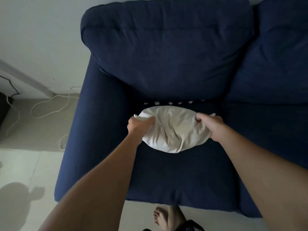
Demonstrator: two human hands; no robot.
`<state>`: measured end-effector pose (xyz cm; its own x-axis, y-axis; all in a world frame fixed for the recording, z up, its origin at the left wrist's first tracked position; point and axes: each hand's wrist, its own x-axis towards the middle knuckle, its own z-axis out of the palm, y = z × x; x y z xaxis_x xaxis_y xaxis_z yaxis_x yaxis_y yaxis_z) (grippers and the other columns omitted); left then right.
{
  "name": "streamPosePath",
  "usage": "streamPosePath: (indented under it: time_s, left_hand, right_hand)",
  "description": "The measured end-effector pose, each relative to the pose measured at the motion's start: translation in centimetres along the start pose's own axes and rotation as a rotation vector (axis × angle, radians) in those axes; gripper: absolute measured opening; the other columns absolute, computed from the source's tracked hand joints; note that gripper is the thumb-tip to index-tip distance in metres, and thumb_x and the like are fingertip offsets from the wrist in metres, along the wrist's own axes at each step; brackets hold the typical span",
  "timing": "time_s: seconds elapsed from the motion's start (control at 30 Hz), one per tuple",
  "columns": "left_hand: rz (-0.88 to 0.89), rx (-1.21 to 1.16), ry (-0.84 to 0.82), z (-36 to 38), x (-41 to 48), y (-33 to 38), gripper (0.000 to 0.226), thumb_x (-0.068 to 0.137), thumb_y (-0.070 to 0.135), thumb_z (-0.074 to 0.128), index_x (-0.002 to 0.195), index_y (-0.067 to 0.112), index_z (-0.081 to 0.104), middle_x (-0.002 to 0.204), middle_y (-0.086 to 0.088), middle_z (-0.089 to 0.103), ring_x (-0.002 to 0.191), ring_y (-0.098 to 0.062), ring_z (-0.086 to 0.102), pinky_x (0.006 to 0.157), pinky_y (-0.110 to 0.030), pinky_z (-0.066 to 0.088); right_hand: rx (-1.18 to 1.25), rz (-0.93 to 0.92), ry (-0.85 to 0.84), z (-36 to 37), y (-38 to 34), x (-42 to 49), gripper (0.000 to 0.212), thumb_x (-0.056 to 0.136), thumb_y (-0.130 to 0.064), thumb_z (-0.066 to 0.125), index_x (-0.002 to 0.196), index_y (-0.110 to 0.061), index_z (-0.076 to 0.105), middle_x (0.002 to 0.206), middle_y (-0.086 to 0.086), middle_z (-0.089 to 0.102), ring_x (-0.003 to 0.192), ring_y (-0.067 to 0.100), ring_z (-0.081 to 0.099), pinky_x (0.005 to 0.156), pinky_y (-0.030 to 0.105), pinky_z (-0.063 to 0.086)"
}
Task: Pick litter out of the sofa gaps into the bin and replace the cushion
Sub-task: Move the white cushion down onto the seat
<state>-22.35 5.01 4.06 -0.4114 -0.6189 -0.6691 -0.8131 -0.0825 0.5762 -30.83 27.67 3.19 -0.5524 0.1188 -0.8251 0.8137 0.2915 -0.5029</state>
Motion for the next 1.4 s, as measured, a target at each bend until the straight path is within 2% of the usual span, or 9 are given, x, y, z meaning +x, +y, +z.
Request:
streamPosePath:
  time_s: [0.13, 0.27, 0.33, 0.5, 0.63, 0.73, 0.87, 1.03, 1.4]
  left_hand:
    - [-0.172, -0.011, -0.1, -1.1, -0.8, -5.1, 0.095, 0.05, 0.072, 0.073, 0.119, 0.009, 0.057, 0.112, -0.008, 0.064, 0.098, -0.027, 0.064, 0.081, -0.039, 0.057]
    - [-0.141, 0.222, -0.058, 0.3, -0.3, -10.2, 0.056, 0.063, 0.05, 0.078, 0.094, 0.009, 0.053, 0.081, -0.002, 0.056, 0.067, -0.016, 0.055, 0.051, -0.027, 0.045]
    - [-0.075, 0.305, -0.026, 1.4, 0.4, -12.1, 0.042, 0.067, 0.044, 0.076, 0.078, 0.013, 0.051, 0.08, -0.001, 0.056, 0.07, -0.017, 0.058, 0.055, -0.026, 0.046]
    - [-0.041, 0.546, 0.087, 3.1, 2.4, -14.0, 0.083, 0.054, 0.055, 0.07, 0.122, 0.014, 0.046, 0.123, -0.006, 0.047, 0.114, -0.03, 0.052, 0.091, -0.045, 0.046]
    - [0.172, 0.526, 0.224, 4.3, 4.2, -13.8, 0.071, 0.064, 0.037, 0.062, 0.125, 0.014, 0.033, 0.144, -0.009, 0.033, 0.132, -0.031, 0.037, 0.104, -0.05, 0.036]
    - [0.188, 0.389, 0.182, 5.3, 6.1, -12.8, 0.076, 0.08, 0.05, 0.049, 0.145, 0.021, 0.022, 0.156, -0.011, 0.024, 0.139, -0.033, 0.03, 0.109, -0.053, 0.031]
    - [0.087, 0.343, -0.054, 6.0, 7.1, -11.6, 0.101, 0.066, 0.08, 0.053, 0.148, 0.039, 0.011, 0.147, -0.007, 0.039, 0.128, -0.032, 0.045, 0.1, -0.044, 0.04]
    - [0.198, 0.332, 0.025, 5.3, 5.2, -11.9, 0.086, 0.076, 0.06, 0.06, 0.148, 0.037, 0.019, 0.141, -0.004, 0.045, 0.122, -0.026, 0.049, 0.083, -0.034, 0.039]
    - [0.274, 0.311, -0.004, 2.6, -0.4, -14.6, 0.079, 0.083, 0.055, 0.056, 0.149, 0.032, 0.021, 0.14, -0.003, 0.046, 0.126, -0.024, 0.047, 0.097, -0.038, 0.041]
  right_hand:
    - [-0.249, 0.014, 0.005, 0.2, 4.6, -1.0, 0.097, 0.054, -0.061, 0.078, 0.132, -0.01, 0.048, 0.124, 0.011, 0.059, 0.106, 0.031, 0.061, 0.088, 0.04, 0.053]
    - [-0.514, -0.014, 0.097, 1.4, 9.0, -0.2, 0.094, 0.061, -0.063, 0.073, 0.136, -0.013, 0.044, 0.131, 0.009, 0.054, 0.113, 0.032, 0.058, 0.088, 0.04, 0.052]
    - [-0.571, -0.021, 0.105, 2.5, 10.6, 0.7, 0.096, 0.064, -0.066, 0.068, 0.14, -0.016, 0.038, 0.138, 0.009, 0.047, 0.12, 0.034, 0.054, 0.095, 0.043, 0.049]
    - [-0.63, -0.15, 0.281, 5.4, 12.3, 3.4, 0.096, 0.067, -0.081, 0.048, 0.131, -0.01, 0.047, 0.138, 0.012, 0.04, 0.124, 0.037, 0.045, 0.103, 0.051, 0.039]
    - [-0.49, -0.281, 0.373, 6.8, 12.0, 5.2, 0.098, 0.068, -0.078, 0.052, 0.136, -0.009, 0.038, 0.144, 0.012, 0.04, 0.129, 0.035, 0.043, 0.107, 0.052, 0.035]
    - [-0.389, -0.263, 0.331, 7.8, 11.4, 6.3, 0.11, 0.066, -0.08, 0.054, 0.149, -0.019, 0.016, 0.156, 0.009, 0.024, 0.14, 0.034, 0.031, 0.112, 0.056, 0.028]
    - [-0.426, -0.221, 0.244, 7.7, 11.4, 7.3, 0.093, 0.072, -0.068, 0.058, 0.146, -0.026, 0.023, 0.146, 0.009, 0.039, 0.127, 0.034, 0.047, 0.101, 0.047, 0.043]
    - [-0.482, -0.347, 0.289, 7.4, 11.9, 5.2, 0.071, 0.08, -0.05, 0.057, 0.142, -0.027, 0.034, 0.138, 0.009, 0.044, 0.119, 0.032, 0.051, 0.088, 0.041, 0.045]
    - [-0.454, -0.392, 0.274, 6.4, 15.4, -0.8, 0.065, 0.081, -0.047, 0.057, 0.139, -0.023, 0.038, 0.133, 0.011, 0.045, 0.118, 0.033, 0.05, 0.093, 0.047, 0.048]
